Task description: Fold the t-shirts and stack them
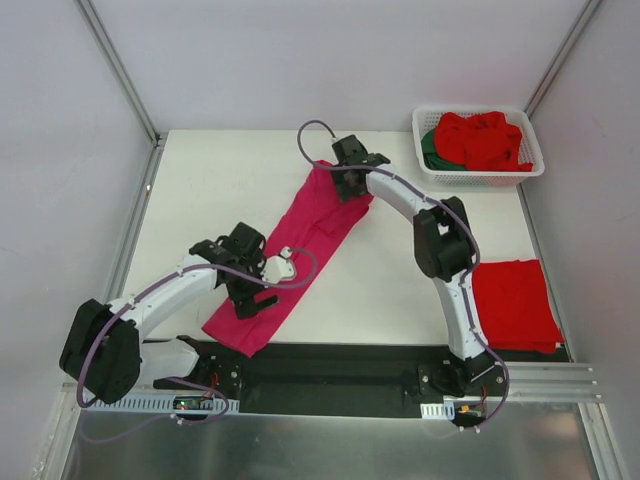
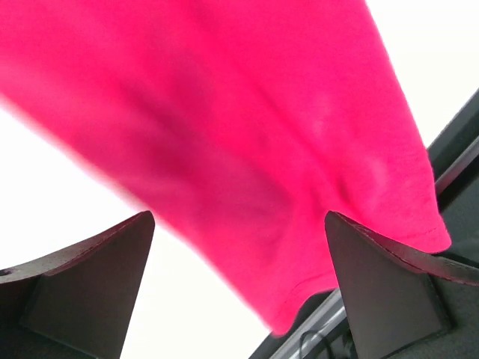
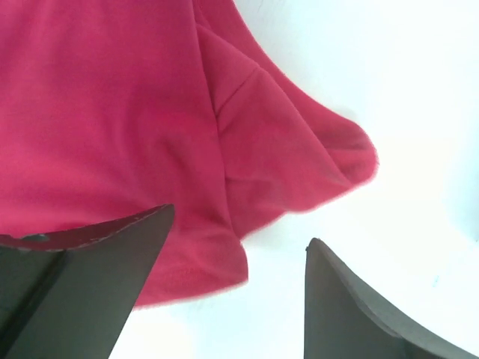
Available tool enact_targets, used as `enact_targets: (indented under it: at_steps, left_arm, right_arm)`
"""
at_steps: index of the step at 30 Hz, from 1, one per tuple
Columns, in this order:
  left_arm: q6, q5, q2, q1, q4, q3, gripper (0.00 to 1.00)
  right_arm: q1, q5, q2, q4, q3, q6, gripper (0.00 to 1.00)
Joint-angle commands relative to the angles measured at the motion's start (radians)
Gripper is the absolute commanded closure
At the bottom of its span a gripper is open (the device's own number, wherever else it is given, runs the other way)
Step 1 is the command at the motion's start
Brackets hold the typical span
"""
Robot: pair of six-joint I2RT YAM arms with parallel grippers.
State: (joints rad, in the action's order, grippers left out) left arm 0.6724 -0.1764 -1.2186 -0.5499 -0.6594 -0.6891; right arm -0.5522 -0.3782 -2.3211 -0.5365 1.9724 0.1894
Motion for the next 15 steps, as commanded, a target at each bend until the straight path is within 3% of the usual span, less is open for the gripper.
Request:
enact_targets:
  at_steps: [1,6,10,15]
  left_arm:
    - [0.039,-0.031,0.044,0.086,-0.107,-0.195,0.01]
    - [0.065,-0.087,0.021,0.139,-0.131,-0.297,0.01]
    - [0.087,-0.144,-0.073,0.137,-0.072,-0.230,0.01]
    - [0.110,-0.066,-0.173,0.117,0.053,-0.127,0.01]
  right_arm:
    - [0.003,0.083,0.215,-0.049,-0.004,-0.054,0.23]
    - [-0.021,0.151,0.278,-0.088,-0.034,-0.065,0.22]
    - [-0.048,0.295,0.218,-0.143,0.005,-0.080,0.22]
    - [-0.081,0.347,0.080,-0.192,0.069,-0.068,0.22]
